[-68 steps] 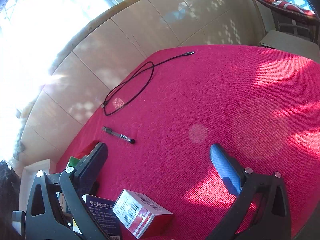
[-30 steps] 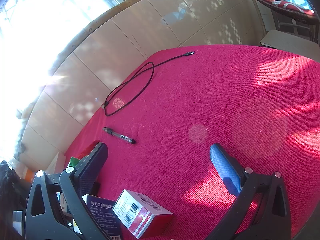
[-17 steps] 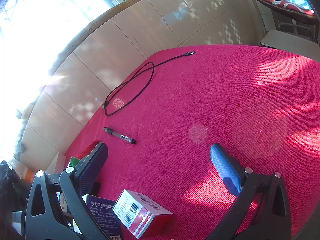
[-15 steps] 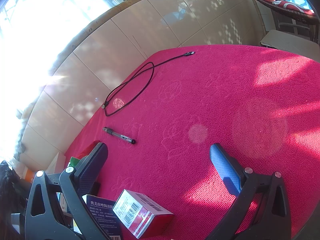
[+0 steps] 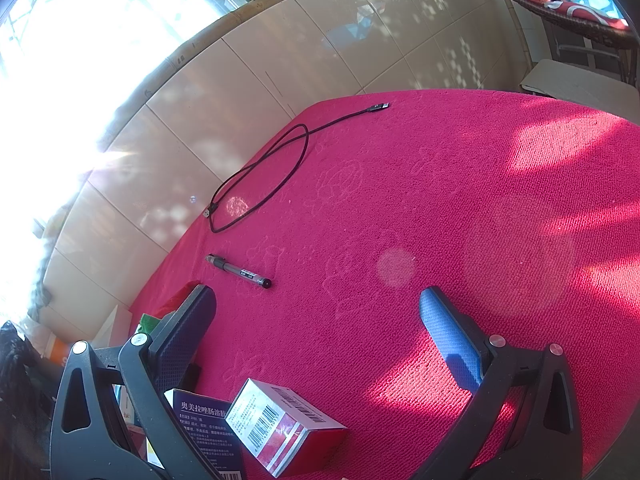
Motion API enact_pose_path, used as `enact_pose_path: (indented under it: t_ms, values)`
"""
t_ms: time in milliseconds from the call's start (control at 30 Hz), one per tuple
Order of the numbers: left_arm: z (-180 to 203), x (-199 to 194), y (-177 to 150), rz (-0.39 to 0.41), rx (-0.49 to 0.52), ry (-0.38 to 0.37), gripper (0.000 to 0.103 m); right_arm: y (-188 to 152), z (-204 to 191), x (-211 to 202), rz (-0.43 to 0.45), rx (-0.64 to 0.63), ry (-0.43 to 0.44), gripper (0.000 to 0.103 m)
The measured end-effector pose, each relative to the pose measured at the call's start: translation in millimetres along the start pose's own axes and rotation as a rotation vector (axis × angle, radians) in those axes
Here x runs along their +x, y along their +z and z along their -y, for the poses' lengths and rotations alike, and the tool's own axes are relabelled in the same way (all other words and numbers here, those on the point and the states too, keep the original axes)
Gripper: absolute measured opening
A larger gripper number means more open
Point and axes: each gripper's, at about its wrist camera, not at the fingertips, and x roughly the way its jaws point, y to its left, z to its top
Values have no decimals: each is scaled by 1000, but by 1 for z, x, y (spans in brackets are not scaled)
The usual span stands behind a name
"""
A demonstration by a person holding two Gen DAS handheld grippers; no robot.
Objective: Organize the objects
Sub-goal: 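Move the left gripper to the green cracker packet and grasp it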
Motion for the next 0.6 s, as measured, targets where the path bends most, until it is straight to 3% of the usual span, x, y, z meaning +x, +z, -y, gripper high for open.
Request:
enact_pose_path:
  t_ms: [167, 400, 500, 600]
  values:
    - [-32, -83, 21, 205, -128, 96, 103, 0, 0, 1, 0, 0, 0, 103]
    - [-53, -228, 43, 540, -154, 379, 103, 0, -1, 1, 1, 1, 1, 103]
    - [-57, -275, 37, 577, -180, 492, 103, 0, -1, 2, 1, 0, 1, 103]
    - [-64, -291, 15, 498, -205, 581, 103, 0, -2, 2, 1, 1, 1, 103]
